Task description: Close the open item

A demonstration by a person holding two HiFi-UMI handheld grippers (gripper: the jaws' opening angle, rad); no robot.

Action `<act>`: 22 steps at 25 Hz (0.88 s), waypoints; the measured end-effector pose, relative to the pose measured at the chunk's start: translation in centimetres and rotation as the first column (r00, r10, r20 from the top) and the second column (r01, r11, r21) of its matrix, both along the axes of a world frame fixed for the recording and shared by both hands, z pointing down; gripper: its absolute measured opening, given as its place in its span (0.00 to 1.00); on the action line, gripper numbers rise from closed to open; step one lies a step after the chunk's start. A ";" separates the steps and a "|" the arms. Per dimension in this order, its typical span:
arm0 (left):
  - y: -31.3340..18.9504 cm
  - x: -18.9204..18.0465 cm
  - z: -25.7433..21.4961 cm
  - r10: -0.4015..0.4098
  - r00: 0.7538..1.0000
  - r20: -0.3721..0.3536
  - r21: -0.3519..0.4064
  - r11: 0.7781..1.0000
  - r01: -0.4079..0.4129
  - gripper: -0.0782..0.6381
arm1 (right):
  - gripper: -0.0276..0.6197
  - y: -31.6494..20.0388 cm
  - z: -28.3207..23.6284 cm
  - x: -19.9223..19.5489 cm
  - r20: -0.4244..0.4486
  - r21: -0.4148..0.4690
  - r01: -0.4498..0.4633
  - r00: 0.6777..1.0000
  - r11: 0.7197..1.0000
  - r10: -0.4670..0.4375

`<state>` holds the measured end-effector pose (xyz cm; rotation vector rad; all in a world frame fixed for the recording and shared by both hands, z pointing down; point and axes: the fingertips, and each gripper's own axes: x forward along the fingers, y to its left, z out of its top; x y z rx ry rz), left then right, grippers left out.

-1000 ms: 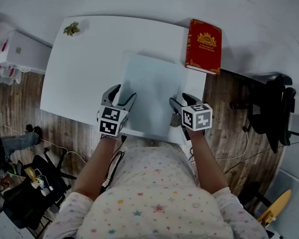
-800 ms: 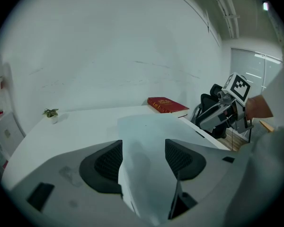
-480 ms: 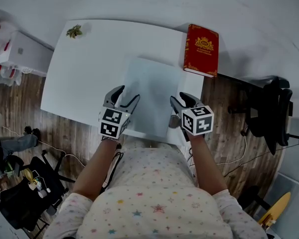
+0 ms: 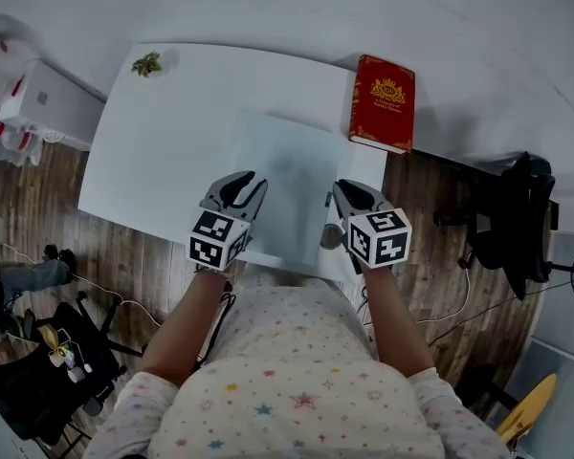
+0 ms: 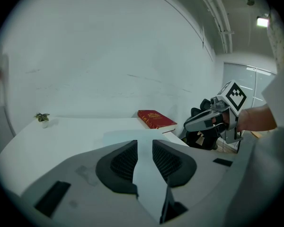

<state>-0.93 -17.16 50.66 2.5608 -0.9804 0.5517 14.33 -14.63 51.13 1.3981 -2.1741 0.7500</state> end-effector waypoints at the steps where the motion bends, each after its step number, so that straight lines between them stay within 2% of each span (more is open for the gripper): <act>1: 0.0 0.1 -0.2 0.001 1.000 -0.008 0.002 1.000 -0.001 0.24 | 0.09 0.0 -0.2 0.0 -0.002 0.008 0.001 1.000 1.000 -0.001; 8: 0.1 0.5 -1.9 0.010 0.999 -0.039 0.022 1.000 -0.009 0.17 | 0.06 -0.1 -2.0 -0.1 -0.003 0.054 0.010 1.000 0.999 -0.009; 15: 0.0 1.0 -3.7 0.026 0.998 -0.057 0.043 0.999 -0.024 0.16 | 0.05 -0.7 -4.2 -0.4 0.003 0.108 0.016 1.000 0.994 -0.017; 22: -0.5 0.7 -6.8 0.010 0.996 -0.091 0.115 0.993 0.000 0.15 | 0.05 -1.2 -7.2 -0.5 0.003 0.207 0.021 1.000 0.978 -0.022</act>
